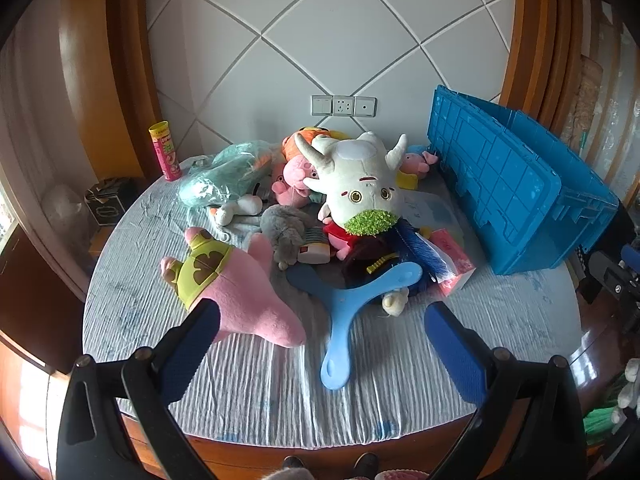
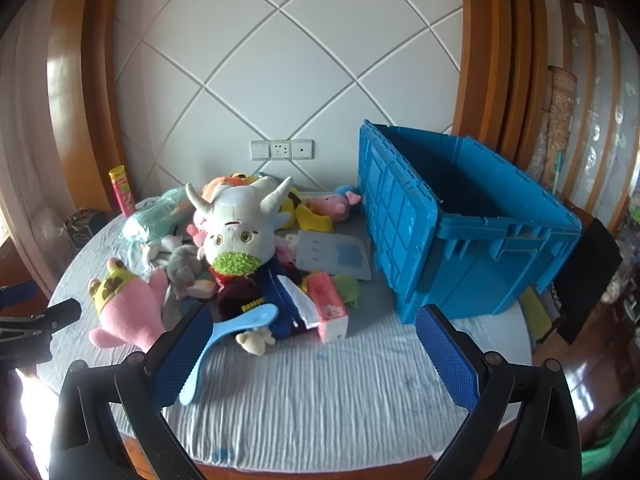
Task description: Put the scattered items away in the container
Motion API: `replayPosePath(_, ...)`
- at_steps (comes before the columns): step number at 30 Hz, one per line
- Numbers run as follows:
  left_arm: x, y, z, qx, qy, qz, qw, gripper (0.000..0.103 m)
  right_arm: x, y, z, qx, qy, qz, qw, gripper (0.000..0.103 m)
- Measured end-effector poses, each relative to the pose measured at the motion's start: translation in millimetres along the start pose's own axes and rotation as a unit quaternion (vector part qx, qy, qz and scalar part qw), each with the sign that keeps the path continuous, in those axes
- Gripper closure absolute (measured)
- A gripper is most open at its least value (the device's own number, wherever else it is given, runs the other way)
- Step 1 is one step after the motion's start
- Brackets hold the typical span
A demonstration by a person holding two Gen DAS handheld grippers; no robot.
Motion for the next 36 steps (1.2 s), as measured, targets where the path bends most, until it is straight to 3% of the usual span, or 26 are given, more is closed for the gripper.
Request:
replayPosePath(12, 4.4, 0.0, -4.9, 0.005, -0.02, -0.003, 0.9998, 0.0, 3.6, -1.7, -3.8, 0.007, 0.0, -0.001, 1.0, 0.0)
replayPosePath(36, 3.0, -3.7, -9.9, -0.011, -0.014, -0.012, 0.9998, 0.0, 1.9, -2.4, -6.6, 0.007, -0.001, -0.001, 1.0, 0.0)
Point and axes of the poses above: each gripper's, at about its wrist camera, not at the fingertips, and z roughly the way its jaws point, x to its left, y to its top, the point moved 1 cm from there along z, roughly the way its jaws point, and after that the axes turned 7 degrees about -y, right-handed, at the moved point
